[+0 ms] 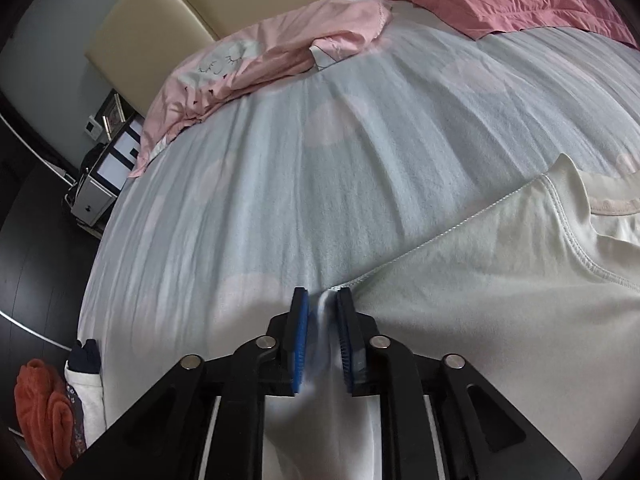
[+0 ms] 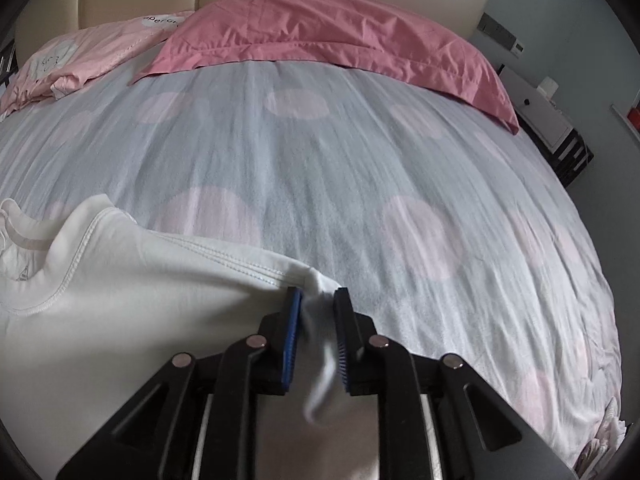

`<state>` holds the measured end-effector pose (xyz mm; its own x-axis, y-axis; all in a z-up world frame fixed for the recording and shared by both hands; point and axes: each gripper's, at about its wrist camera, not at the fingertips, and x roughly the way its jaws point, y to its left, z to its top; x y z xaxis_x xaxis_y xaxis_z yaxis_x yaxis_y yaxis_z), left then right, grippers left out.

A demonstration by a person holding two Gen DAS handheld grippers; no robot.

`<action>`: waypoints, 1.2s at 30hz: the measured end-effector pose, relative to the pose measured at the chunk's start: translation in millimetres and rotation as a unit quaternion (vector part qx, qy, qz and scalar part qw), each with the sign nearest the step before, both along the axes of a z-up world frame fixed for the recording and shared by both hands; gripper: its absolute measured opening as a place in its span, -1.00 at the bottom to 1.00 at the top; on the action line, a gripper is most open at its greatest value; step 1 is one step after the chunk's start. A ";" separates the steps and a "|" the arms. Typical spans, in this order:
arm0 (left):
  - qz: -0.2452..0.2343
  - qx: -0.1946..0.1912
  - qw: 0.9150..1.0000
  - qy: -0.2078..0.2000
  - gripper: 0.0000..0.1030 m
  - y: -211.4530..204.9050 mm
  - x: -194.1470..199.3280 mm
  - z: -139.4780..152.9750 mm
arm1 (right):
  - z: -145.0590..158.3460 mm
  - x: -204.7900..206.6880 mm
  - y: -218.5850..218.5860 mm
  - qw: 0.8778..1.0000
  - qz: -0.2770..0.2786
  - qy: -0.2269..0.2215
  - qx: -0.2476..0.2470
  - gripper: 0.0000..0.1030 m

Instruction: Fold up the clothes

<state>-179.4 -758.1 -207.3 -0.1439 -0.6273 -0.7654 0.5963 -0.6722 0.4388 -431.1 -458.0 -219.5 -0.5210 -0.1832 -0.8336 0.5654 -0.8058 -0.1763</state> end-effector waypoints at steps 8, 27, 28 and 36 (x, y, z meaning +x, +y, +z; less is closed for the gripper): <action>0.032 0.046 0.995 0.079 0.08 -1.8 48.7 62.0 | 50.2 9.9 58.7 0.989 -0.040 -0.062 -0.131 -0.06; 0.002 0.196 0.969 0.149 0.10 196.8 299.7 129.2 | 82.4 303.9 241.4 0.968 -0.058 -0.185 -0.158 -0.06; 0.004 0.209 0.966 0.154 0.10 209.2 311.3 127.5 | 79.5 322.7 249.6 0.966 -0.064 -0.191 -0.160 -0.06; -0.008 0.245 0.962 0.121 0.10 288.1 366.6 101.8 | 46.1 432.8 281.8 0.970 -0.048 -0.204 -0.127 -0.06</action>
